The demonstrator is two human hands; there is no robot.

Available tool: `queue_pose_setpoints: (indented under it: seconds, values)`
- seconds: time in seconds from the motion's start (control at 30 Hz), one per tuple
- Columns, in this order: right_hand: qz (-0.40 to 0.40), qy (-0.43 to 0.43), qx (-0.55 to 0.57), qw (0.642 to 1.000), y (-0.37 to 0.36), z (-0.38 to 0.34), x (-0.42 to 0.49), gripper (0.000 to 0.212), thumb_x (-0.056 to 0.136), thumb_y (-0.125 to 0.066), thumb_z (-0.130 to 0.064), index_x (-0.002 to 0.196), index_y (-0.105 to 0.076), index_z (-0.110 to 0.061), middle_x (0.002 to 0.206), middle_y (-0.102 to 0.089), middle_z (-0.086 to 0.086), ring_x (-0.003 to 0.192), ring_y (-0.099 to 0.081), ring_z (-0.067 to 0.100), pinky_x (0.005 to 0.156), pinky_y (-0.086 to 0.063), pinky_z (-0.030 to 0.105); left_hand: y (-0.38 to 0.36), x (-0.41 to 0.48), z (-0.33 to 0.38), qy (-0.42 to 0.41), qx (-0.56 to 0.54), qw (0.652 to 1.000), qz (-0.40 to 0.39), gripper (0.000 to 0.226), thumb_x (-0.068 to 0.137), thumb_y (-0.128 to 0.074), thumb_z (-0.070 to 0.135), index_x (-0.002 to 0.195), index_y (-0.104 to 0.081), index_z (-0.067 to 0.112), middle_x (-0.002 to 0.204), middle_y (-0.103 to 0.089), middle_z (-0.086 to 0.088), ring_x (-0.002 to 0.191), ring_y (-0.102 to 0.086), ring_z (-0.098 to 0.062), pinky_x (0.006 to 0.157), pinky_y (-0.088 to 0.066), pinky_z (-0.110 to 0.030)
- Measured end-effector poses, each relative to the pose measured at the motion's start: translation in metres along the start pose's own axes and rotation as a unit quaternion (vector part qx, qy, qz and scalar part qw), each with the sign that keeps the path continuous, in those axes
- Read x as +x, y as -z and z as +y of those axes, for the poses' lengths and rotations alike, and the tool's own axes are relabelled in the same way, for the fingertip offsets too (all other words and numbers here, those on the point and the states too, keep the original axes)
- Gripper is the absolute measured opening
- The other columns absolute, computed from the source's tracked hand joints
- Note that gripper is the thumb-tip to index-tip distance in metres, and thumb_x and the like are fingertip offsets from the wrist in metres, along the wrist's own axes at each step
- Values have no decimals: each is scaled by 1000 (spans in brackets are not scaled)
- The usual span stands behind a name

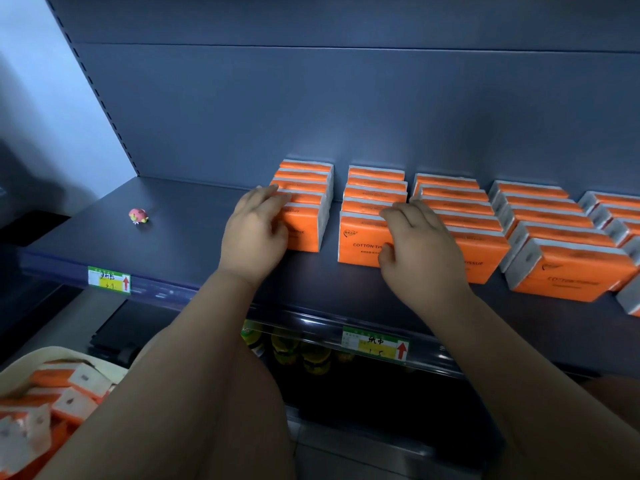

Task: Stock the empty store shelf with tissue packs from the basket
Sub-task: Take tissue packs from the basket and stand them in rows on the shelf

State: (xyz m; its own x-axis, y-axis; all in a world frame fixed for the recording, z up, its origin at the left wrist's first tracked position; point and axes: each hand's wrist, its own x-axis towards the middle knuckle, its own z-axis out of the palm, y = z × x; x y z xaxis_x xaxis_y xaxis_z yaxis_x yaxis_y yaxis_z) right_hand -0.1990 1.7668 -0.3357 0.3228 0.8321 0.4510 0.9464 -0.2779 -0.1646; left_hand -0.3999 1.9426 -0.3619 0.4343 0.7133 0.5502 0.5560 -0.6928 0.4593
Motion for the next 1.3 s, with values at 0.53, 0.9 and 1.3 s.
queue_pose_setpoints:
  seconds: [0.53,0.9,1.3]
  values:
    - [-21,109,273,956,23,-158,-19,64,99,-45,-48,153,-46,-14,158,-46,5,149,-37,22,123,-28,38,133,-110,24,111,258,957,69,79,91,-52,60,157,-38,20,161,-43,-9,148,-37,-37,117,-34,-59]
    - [-211,278,306,886,-19,-382,-98,55,105,-50,-43,151,-45,-15,154,-46,6,143,-40,26,113,-31,36,253,-309,-68,403,325,855,32,76,97,-51,61,160,-33,23,165,-37,-3,154,-28,-31,122,-29,-53]
    - [-451,224,151,851,-159,-432,-123,36,100,-47,-38,130,-58,-23,116,-65,3,100,-62,28,82,-54,40,220,-375,-152,564,188,804,-18,61,101,-44,61,155,-36,35,157,-47,2,143,-44,-28,104,-49,-57]
